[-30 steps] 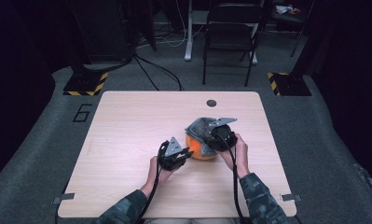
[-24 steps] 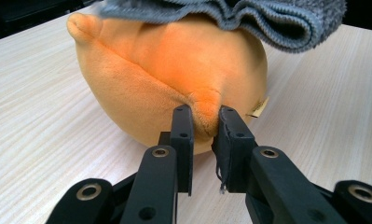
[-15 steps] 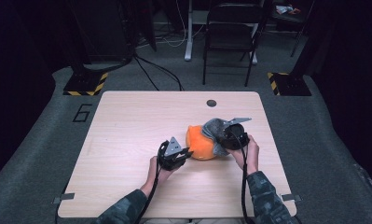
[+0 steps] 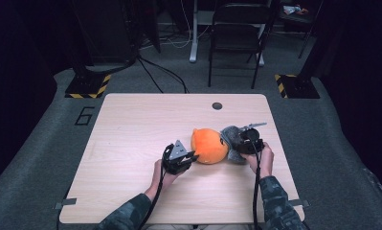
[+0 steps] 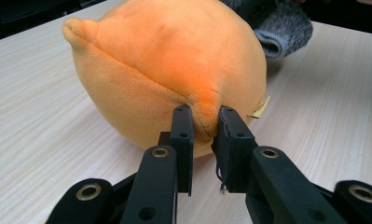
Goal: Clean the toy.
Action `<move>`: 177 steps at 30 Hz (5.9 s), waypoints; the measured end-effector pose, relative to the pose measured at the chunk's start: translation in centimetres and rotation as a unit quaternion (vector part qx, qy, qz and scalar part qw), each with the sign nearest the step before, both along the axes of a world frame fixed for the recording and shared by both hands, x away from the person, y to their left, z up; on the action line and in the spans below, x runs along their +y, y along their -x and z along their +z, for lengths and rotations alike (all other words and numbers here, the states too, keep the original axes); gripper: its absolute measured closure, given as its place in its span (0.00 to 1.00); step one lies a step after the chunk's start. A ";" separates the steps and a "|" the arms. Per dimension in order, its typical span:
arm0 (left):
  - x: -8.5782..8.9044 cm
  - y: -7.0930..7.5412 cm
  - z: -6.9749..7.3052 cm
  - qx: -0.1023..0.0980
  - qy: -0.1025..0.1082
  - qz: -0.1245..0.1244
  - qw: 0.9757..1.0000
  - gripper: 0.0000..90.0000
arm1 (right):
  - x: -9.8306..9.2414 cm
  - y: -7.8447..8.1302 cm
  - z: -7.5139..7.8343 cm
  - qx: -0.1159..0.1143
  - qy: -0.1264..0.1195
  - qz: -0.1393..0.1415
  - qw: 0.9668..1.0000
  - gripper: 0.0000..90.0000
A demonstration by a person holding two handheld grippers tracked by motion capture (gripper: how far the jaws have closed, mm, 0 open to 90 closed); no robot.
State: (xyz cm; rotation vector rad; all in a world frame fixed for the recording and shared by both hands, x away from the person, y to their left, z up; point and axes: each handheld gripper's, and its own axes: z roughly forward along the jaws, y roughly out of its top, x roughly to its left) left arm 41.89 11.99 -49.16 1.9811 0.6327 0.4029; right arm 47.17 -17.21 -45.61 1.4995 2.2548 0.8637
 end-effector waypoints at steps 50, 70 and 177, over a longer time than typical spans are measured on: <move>0.2 0.2 -0.3 -0.001 -0.013 -0.004 1.000 0.87 | 7.0 2.3 4.0 -0.075 0.017 0.089 0.993 0.79; 0.3 0.0 -0.6 0.010 -0.014 0.002 1.000 0.87 | 1.7 -0.5 0.1 0.006 0.002 0.009 1.000 0.78; 0.3 -0.9 0.1 0.049 0.028 0.040 0.998 0.87 | 5.8 1.7 3.4 -0.051 -0.012 0.085 0.995 0.78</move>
